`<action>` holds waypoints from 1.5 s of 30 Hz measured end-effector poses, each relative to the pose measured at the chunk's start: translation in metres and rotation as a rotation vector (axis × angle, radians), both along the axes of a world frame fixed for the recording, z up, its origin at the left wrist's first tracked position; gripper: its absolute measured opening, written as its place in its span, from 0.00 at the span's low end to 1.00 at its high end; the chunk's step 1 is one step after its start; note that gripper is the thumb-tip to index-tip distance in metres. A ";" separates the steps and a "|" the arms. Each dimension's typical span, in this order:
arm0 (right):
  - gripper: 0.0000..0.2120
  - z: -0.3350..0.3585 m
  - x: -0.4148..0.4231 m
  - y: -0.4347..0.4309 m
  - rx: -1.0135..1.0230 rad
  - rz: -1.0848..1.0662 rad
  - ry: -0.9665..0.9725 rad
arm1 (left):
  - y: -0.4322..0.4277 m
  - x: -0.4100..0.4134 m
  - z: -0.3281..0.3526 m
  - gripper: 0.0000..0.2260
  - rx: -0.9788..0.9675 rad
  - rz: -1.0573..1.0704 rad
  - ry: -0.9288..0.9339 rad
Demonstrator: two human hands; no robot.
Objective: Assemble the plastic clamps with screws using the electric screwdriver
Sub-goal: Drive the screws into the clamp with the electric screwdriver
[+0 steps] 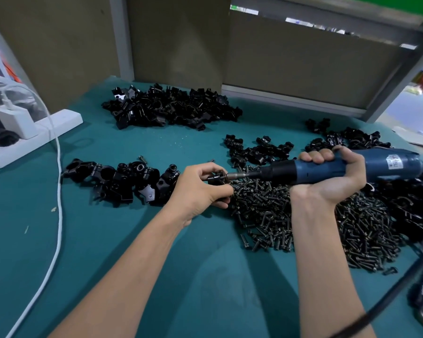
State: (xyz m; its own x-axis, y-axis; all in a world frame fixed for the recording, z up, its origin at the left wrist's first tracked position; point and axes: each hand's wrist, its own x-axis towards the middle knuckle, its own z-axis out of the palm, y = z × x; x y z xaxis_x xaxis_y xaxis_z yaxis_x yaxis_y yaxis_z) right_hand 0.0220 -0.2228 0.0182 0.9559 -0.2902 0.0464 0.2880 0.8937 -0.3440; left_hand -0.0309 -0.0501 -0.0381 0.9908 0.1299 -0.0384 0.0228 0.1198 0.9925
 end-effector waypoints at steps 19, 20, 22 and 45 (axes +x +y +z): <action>0.07 -0.003 -0.001 -0.005 -0.028 0.020 -0.019 | -0.003 -0.003 -0.002 0.12 0.117 -0.023 0.026; 0.07 -0.003 0.000 -0.005 -0.029 0.022 -0.021 | -0.003 -0.003 -0.002 0.12 0.126 -0.023 0.026; 0.07 -0.003 0.000 -0.005 -0.035 0.027 -0.029 | -0.003 -0.003 -0.001 0.11 0.147 -0.024 0.028; 0.04 -0.011 0.002 -0.003 -0.009 0.033 -0.010 | -0.001 -0.005 -0.001 0.12 0.237 -0.017 0.054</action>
